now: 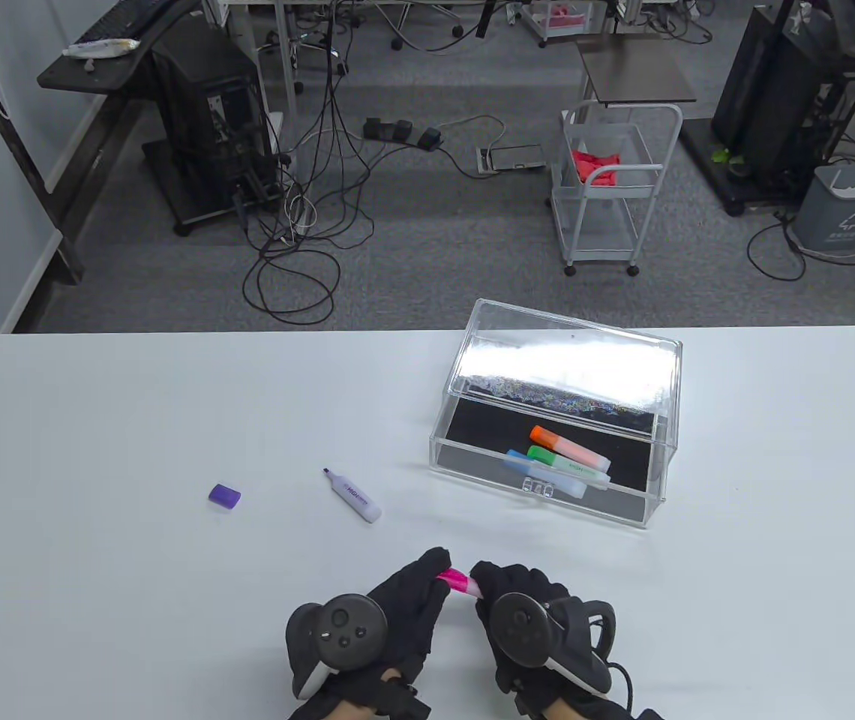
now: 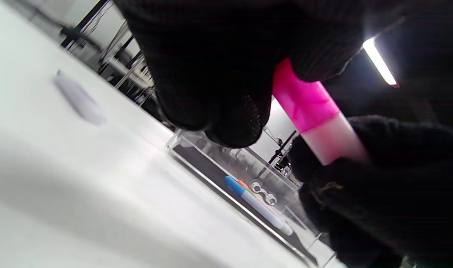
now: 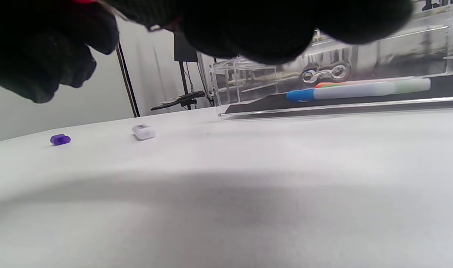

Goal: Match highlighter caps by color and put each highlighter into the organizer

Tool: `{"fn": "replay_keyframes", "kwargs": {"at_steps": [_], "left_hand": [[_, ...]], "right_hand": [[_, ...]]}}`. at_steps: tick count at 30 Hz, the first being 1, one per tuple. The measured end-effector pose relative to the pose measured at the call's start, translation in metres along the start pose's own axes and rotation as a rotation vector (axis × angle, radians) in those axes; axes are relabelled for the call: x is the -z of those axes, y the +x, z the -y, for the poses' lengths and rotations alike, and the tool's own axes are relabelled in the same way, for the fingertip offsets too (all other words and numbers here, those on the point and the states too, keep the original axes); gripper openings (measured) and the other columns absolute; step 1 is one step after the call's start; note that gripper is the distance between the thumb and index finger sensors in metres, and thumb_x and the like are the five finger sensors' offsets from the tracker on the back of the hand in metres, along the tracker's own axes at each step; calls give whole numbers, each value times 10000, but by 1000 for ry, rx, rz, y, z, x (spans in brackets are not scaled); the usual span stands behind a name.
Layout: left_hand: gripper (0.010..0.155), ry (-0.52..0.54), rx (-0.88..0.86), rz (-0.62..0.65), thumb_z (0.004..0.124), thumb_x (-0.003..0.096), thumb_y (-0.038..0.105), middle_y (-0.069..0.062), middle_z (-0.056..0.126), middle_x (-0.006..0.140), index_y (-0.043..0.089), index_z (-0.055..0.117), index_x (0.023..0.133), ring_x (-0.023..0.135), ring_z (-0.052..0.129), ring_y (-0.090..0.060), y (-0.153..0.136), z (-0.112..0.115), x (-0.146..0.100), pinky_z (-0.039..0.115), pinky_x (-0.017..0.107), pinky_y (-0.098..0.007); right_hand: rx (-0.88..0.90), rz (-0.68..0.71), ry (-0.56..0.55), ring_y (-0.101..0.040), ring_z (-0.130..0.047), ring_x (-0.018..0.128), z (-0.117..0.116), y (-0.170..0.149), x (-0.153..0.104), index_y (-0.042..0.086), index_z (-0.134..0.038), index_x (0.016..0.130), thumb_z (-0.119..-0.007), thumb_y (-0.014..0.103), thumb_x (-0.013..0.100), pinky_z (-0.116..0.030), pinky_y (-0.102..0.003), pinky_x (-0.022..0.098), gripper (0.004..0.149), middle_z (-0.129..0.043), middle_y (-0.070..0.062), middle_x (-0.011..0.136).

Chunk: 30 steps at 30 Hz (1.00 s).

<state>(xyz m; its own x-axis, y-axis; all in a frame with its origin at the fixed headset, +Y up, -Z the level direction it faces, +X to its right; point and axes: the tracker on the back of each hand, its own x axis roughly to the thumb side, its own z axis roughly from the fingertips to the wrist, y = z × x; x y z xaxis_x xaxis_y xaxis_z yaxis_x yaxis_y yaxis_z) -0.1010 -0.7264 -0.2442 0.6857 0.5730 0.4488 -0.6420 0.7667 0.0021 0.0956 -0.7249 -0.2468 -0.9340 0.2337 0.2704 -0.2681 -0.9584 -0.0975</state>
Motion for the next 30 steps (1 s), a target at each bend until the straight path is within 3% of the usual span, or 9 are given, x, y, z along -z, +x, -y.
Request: {"fn": "replay_keyframes", "kwargs": {"at_steps": [3, 10, 14, 19, 23, 30], "left_hand": [[499, 22, 211, 115, 725, 609, 333, -136, 940, 930, 116, 726, 1059, 689, 1148, -251, 14, -1, -1, 1013, 558, -396], [503, 66, 369, 213, 702, 608, 305, -171, 944, 903, 72, 722, 1052, 647, 1172, -229, 34, 0, 0, 1043, 522, -381], [509, 39, 395, 221, 703, 609, 317, -164, 940, 912, 74, 716, 1057, 661, 1167, -230, 37, -2, -3, 1035, 532, -381], [572, -26, 371, 179, 689, 620, 385, -145, 852, 1007, 108, 620, 1115, 799, 1083, -281, 26, 1, 1, 945, 628, -428], [669, -104, 421, 121, 670, 622, 503, -108, 706, 1135, 165, 499, 1173, 1000, 906, -362, 21, 4, 4, 782, 733, -545], [716, -80, 616, 104, 654, 614, 574, -57, 577, 1216, 238, 419, 1201, 1134, 737, -385, 23, -16, 6, 671, 792, -604]], "right_hand": [[3, 10, 6, -212, -909, 470, 2, 0, 1, 235, -657, 889, -737, 307, 430, -807, -515, 355, 471, -838, -47, 725], [-9, 6, -70, -180, -932, 364, 10, 5, 0, 219, -708, 842, -747, 322, 421, -847, -490, 257, 436, -883, -33, 631], [4, -1, -45, -198, -926, 397, 11, 4, 0, 232, -714, 838, -755, 328, 422, -830, -509, 297, 429, -880, -31, 636], [-65, -37, -45, -220, -898, 491, 8, 1, 7, 269, -690, 851, -744, 352, 430, -783, -525, 386, 432, -846, -17, 688], [-106, -43, -45, -240, -875, 548, 1, 0, 11, 266, -652, 887, -726, 353, 436, -754, -534, 432, 465, -812, -33, 743], [-94, -82, 2, -274, -831, 622, -5, -11, 13, 260, -619, 927, -718, 387, 435, -709, -552, 485, 518, -761, -59, 815]]}}
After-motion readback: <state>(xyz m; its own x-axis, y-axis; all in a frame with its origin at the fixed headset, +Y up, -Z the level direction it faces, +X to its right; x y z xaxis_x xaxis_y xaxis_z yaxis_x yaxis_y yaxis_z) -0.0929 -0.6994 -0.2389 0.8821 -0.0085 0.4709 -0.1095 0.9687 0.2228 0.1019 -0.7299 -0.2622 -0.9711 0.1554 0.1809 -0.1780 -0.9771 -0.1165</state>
